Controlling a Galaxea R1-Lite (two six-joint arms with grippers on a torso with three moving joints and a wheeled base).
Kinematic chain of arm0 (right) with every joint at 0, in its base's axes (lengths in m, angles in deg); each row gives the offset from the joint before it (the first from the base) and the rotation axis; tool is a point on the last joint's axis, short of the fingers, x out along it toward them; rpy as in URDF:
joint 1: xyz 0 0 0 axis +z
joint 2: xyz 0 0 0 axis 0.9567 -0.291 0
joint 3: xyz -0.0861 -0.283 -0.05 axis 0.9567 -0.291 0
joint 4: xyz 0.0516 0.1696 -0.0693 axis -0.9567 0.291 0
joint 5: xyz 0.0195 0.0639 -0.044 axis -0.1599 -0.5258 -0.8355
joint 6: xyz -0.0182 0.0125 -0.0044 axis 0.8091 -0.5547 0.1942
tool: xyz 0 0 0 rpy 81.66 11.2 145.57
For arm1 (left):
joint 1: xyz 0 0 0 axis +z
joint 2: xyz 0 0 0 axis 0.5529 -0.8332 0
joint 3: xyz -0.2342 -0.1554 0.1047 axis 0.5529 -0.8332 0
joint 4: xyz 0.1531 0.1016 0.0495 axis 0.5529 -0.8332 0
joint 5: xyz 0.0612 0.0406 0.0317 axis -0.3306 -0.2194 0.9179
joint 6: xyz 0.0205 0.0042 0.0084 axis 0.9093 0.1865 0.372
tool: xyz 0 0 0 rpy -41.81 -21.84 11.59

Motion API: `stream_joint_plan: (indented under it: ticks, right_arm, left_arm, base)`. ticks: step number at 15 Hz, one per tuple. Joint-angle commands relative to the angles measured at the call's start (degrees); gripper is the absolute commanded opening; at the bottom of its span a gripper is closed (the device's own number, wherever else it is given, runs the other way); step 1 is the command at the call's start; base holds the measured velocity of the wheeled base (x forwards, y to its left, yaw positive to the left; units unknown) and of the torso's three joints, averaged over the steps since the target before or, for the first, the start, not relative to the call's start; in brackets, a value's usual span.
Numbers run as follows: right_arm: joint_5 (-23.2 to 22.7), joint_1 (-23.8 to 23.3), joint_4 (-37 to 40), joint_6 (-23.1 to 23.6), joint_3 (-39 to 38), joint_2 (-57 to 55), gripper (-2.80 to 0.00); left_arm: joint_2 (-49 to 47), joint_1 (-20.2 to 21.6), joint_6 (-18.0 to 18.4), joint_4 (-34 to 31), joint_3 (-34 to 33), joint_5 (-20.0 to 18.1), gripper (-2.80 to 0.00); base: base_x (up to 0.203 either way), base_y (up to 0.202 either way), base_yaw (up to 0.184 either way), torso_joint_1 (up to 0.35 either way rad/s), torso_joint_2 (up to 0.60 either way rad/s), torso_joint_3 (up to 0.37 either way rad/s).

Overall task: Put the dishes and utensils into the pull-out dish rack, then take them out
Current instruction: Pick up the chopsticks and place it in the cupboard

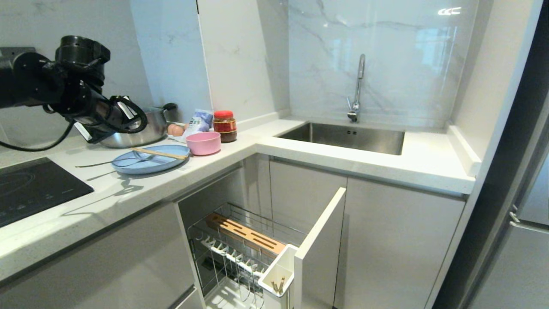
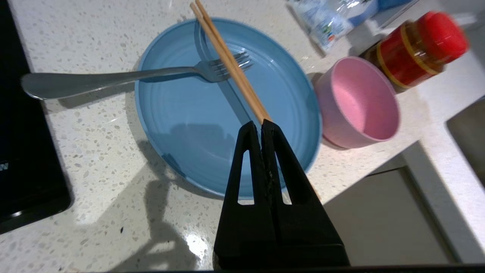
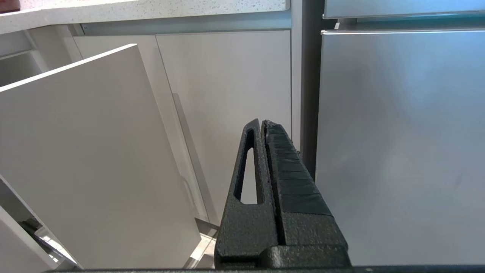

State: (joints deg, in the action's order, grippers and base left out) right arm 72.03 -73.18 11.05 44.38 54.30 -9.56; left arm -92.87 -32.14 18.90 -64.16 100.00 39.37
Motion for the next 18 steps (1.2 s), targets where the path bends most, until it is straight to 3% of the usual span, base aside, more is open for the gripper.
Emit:
stream_joint_plan:
  ticks: [1, 2, 18]
  right_arm:
    - [0.0, 0.0, 0.0, 0.0, 0.0, 0.2, -2.8]
    - [0.0, 0.0, 0.0, 0.0, 0.0, 0.2, -2.8]
    - [0.0, 0.0, 0.0, 0.0, 0.0, 0.2, -2.8]
  left_arm:
    - [-2.4, 0.1, -0.2, -0.1, 0.0, 0.5, -2.8]
    - [-2.7, 0.1, 0.2, -0.1, 0.0, 0.6, 0.0]
    - [-9.5, -0.3, 1.7, 3.9, 0.3, 0.5, 0.0]
  base:
    - [0.0, 0.0, 0.0, 0.0, 0.0, 0.0]
    - [0.0, 0.0, 0.0, 0.0, 0.0, 0.0]
    - [0.0, 0.0, 0.0, 0.0, 0.0, 0.0]
